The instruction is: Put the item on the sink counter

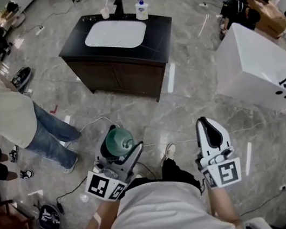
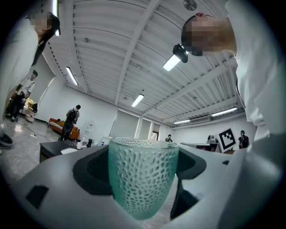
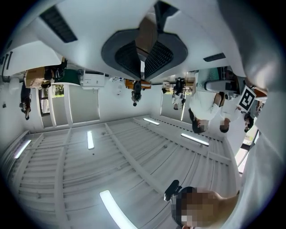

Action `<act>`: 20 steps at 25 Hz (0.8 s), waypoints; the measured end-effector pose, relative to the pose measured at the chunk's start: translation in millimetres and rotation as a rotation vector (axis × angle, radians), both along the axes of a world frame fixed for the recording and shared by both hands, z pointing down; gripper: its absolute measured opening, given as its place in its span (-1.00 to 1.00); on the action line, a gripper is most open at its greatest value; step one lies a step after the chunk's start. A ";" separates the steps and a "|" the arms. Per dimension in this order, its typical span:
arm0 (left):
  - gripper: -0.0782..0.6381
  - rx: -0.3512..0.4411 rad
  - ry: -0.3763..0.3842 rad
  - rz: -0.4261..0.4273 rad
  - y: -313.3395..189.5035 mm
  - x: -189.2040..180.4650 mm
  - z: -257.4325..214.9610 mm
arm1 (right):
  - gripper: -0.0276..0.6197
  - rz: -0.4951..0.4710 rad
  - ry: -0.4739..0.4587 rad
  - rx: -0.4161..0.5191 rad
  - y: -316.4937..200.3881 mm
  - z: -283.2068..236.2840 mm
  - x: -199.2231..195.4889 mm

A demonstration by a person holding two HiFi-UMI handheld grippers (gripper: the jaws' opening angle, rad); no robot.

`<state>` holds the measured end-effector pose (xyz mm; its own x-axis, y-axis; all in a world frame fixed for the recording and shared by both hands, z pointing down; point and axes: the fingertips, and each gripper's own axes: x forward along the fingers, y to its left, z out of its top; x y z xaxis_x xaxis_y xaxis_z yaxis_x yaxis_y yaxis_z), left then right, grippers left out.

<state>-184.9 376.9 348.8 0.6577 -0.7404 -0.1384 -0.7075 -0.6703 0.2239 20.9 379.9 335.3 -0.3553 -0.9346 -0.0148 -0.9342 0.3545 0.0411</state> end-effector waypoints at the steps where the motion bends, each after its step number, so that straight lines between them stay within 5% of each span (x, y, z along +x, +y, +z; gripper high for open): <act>1: 0.29 0.003 -0.002 -0.003 -8.0 6.0 -1.7 | -0.76 -0.009 -0.001 0.004 -8.8 -0.9 3.3; 20: 0.29 -0.007 -0.068 -0.043 -120.0 108.2 -9.3 | -0.76 -0.074 -0.056 -0.028 -121.6 20.9 98.0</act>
<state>-76.7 256.8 339.5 0.6328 -0.7691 -0.0897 -0.7494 -0.6375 0.1790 118.8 258.3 356.2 -0.4224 -0.9063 -0.0106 -0.9061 0.4225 -0.0219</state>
